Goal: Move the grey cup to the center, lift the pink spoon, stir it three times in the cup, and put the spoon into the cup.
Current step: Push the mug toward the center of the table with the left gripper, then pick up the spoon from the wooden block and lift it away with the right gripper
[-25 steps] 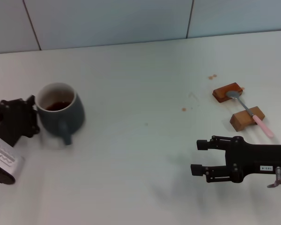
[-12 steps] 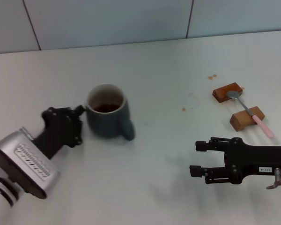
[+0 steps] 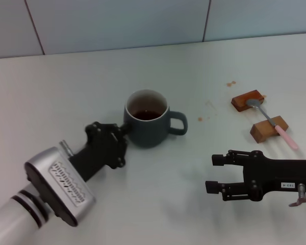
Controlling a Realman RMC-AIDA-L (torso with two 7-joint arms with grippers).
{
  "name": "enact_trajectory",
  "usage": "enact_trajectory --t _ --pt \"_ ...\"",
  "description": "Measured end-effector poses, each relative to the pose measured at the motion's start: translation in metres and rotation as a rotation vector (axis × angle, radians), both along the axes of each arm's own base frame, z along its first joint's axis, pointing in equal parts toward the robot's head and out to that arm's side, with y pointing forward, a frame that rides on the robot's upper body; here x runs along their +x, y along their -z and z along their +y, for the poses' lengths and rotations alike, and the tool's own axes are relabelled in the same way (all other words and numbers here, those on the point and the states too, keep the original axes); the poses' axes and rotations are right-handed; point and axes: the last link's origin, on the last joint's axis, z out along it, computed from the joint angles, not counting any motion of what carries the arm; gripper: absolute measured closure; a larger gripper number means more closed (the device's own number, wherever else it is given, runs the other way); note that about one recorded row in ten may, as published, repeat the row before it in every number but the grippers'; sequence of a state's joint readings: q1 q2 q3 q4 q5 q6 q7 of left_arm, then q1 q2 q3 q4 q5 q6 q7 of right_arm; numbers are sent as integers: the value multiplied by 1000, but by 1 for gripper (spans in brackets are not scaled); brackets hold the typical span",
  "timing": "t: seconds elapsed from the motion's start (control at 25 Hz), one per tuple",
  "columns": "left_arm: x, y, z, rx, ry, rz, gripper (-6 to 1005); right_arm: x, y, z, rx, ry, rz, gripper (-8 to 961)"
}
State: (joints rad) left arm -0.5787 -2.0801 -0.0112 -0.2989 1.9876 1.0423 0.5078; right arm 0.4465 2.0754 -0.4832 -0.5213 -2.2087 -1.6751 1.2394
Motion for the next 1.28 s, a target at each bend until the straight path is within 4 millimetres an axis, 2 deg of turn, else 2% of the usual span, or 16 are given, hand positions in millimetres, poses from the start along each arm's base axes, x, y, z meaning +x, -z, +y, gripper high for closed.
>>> enact_trajectory --t 0.16,0.28,0.36,0.44,0.48,0.52,0.64,0.68,0.72,0.92,1.08,1.28 --pt "5 5 -4 -36 -11 -38 1000 0 -1 1 8 3 8 128" --pt "0 -4 -10 -47 -70 -157 1000 2 -6 -3 33 55 62 128" --pt "-10 -20 -18 -68 -127 -308 1000 2 -9 -5 46 71 88 128" --pt "-16 -27 -24 -84 -148 -367 1001 5 -17 -10 95 114 157 128" --pt "-21 -33 -28 -96 -162 -410 1001 11 -28 -17 164 191 253 128" --pt "-24 -36 -30 -103 -172 -425 1001 11 -28 -17 164 191 253 128" --pt "-35 -45 -35 -141 -225 -484 1001 24 -46 -26 260 327 404 128" --pt "-43 -49 -36 -190 -274 -505 992 37 -56 -31 306 455 493 128" --pt "-43 -49 -36 -190 -274 -505 984 37 -56 -31 306 455 493 128" --pt "-50 -52 -34 -274 -297 -468 941 71 -72 -43 372 785 701 127" --pt "-53 -58 -28 -278 -300 -449 794 95 -67 -59 370 1061 870 127" --pt "-52 -57 -28 -286 -295 -443 531 101 -53 -66 353 1180 952 127"
